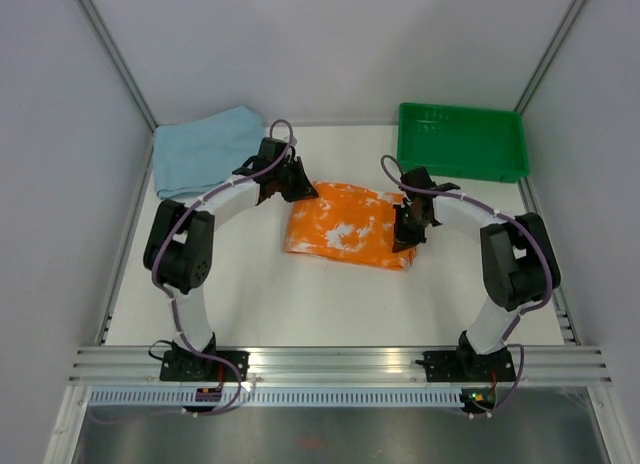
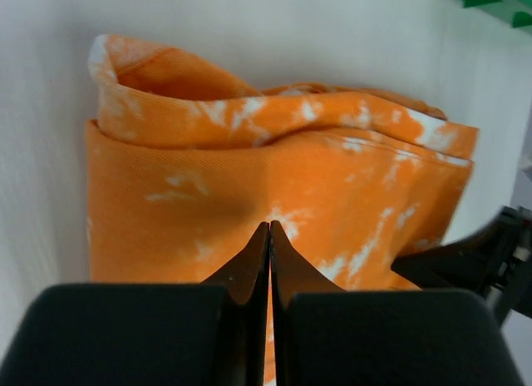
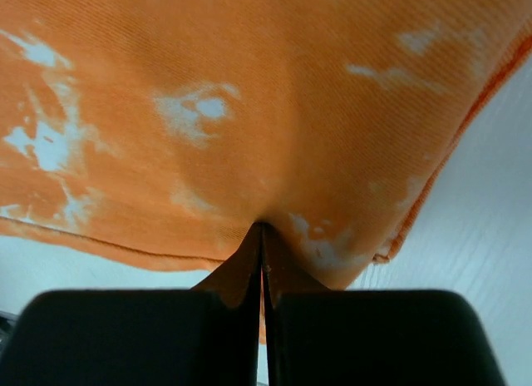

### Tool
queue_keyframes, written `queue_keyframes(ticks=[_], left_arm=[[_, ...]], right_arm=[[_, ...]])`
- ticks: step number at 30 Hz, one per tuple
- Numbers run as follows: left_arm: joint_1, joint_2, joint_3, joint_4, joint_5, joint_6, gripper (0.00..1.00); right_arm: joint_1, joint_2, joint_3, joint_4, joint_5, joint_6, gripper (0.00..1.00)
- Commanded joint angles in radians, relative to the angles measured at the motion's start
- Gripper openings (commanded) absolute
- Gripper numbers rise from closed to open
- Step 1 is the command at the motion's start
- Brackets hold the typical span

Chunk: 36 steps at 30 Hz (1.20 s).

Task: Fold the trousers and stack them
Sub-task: Fold the trousers

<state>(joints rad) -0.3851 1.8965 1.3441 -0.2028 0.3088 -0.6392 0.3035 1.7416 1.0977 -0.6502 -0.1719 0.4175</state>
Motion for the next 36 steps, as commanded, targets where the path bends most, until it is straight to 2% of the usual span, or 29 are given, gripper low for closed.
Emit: queue_keyframes(ticks=[1, 6, 9, 13, 14, 15, 16, 18, 19, 21, 22, 23, 25, 26, 27, 28, 30, 36], left_arm=[[0.014, 0.093, 0.041, 0.040, -0.108, -0.037, 0.02], [0.017, 0.202, 0.108, 0.002, -0.125, -0.014, 0.02], [0.018, 0.213, 0.119, -0.015, -0.125, -0.001, 0.02], [0.018, 0.164, 0.141, -0.046, -0.039, 0.078, 0.04], [0.017, 0.142, 0.139, -0.050, -0.022, 0.096, 0.13], [0.017, 0.118, 0.139, -0.056, -0.002, 0.131, 0.18], [0.018, 0.064, 0.138, -0.073, -0.002, 0.148, 0.29], [0.020, 0.010, 0.139, -0.095, -0.010, 0.200, 0.40], [0.020, -0.037, 0.135, -0.105, -0.019, 0.217, 0.55], [0.023, -0.079, 0.107, -0.130, -0.037, 0.258, 0.70], [0.026, -0.111, 0.095, -0.139, -0.040, 0.269, 0.82], [0.034, -0.125, 0.063, -0.147, -0.039, 0.288, 0.86], [0.044, -0.143, 0.027, -0.150, -0.031, 0.300, 0.91], [0.060, -0.152, -0.012, -0.147, -0.008, 0.309, 0.92], [0.069, -0.154, -0.034, -0.129, 0.009, 0.309, 0.92], [0.078, -0.155, -0.057, -0.113, 0.030, 0.308, 0.93], [0.100, -0.162, -0.120, -0.054, 0.082, 0.299, 0.94], [0.115, -0.111, -0.200, 0.071, 0.167, 0.265, 0.95]], right_arm=[[0.000, 0.045, -0.061, 0.047, 0.095, -0.032, 0.00], [0.000, 0.085, -0.042, 0.032, 0.156, -0.055, 0.00], [0.000, 0.059, 0.016, -0.005, 0.166, -0.078, 0.00], [0.000, 0.015, 0.197, -0.078, 0.166, -0.106, 0.00], [0.000, 0.004, 0.226, -0.104, 0.188, -0.112, 0.00], [0.000, -0.002, 0.255, -0.114, 0.187, -0.123, 0.01], [0.000, -0.011, 0.299, -0.133, 0.184, -0.125, 0.01], [0.000, -0.019, 0.318, -0.137, 0.176, -0.128, 0.01], [0.000, -0.027, 0.312, -0.129, 0.175, -0.125, 0.01], [0.000, -0.036, 0.268, -0.106, 0.189, -0.112, 0.01], [0.000, -0.042, 0.251, -0.082, 0.208, -0.086, 0.03], [-0.003, -0.053, 0.223, -0.057, 0.213, -0.054, 0.07], [-0.007, -0.071, 0.196, -0.030, 0.230, -0.010, 0.26], [-0.012, -0.083, 0.180, -0.010, 0.239, 0.010, 0.55], [-0.020, -0.099, 0.145, 0.009, 0.241, 0.029, 0.70], [-0.038, -0.132, 0.125, 0.050, 0.241, 0.067, 0.92], [-0.081, -0.189, 0.058, 0.121, 0.233, 0.101, 0.98], [-0.208, -0.264, -0.129, 0.239, 0.118, 0.182, 0.98]])
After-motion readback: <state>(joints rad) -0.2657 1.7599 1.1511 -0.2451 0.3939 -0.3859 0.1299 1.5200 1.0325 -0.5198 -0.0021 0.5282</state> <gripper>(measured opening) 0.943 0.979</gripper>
